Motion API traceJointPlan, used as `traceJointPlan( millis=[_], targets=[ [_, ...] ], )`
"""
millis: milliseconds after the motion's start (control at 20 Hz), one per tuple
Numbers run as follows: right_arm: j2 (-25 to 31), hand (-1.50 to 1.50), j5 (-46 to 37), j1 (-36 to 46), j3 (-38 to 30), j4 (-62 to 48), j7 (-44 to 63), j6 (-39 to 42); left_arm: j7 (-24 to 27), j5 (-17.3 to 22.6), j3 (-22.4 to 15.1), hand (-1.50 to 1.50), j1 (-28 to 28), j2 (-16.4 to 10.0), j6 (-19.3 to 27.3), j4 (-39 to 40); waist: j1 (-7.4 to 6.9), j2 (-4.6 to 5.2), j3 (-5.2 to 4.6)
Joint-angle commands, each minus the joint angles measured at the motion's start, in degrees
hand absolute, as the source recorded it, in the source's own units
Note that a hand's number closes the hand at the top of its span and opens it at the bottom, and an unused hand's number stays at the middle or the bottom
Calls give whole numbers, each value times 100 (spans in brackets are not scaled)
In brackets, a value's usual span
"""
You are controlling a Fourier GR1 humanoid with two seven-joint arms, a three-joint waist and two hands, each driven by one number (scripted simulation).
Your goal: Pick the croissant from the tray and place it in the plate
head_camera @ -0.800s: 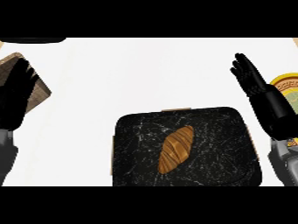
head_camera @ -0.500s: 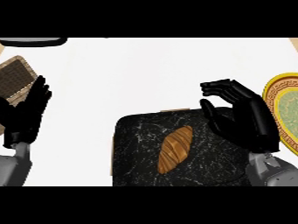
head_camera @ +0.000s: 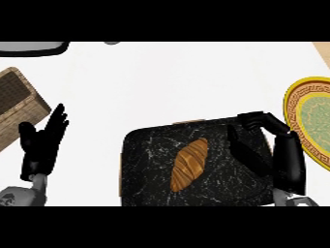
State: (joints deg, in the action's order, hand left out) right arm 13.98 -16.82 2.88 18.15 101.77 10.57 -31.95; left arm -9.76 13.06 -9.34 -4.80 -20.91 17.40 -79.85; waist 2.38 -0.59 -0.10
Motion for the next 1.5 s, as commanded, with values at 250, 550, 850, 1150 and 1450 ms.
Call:
traceJointPlan(
  millis=[250, 550, 850, 1150, 1450],
  targets=[
    [-356, -150, -762, -1369, 1541, 54, -1110, -283, -241, -254, -305, 0, 121, 183, 38, -381, -219, 43, 7],
    [458, -150, -2479, -986, 1257, 431, 1050, 471, -136, -478, -426, 0, 203, 275, 175, -323, -223, 36, -11],
    [695, -150, -2729, -422, 1385, 1381, 2909, 2525, 40, -443, -291, 0, 172, 249, 20, -200, -240, 49, -7],
    [138, -150, -2036, 292, 1506, 1056, 4121, 3978, -178, -484, -325, 0, 102, 462, 122, -275, -287, 64, 5],
    [-405, -150, -1974, 641, 1349, 534, 4419, 4445, -578, -719, -280, 0, 268, 480, 167, -758, -263, 53, 11]
  ],
)
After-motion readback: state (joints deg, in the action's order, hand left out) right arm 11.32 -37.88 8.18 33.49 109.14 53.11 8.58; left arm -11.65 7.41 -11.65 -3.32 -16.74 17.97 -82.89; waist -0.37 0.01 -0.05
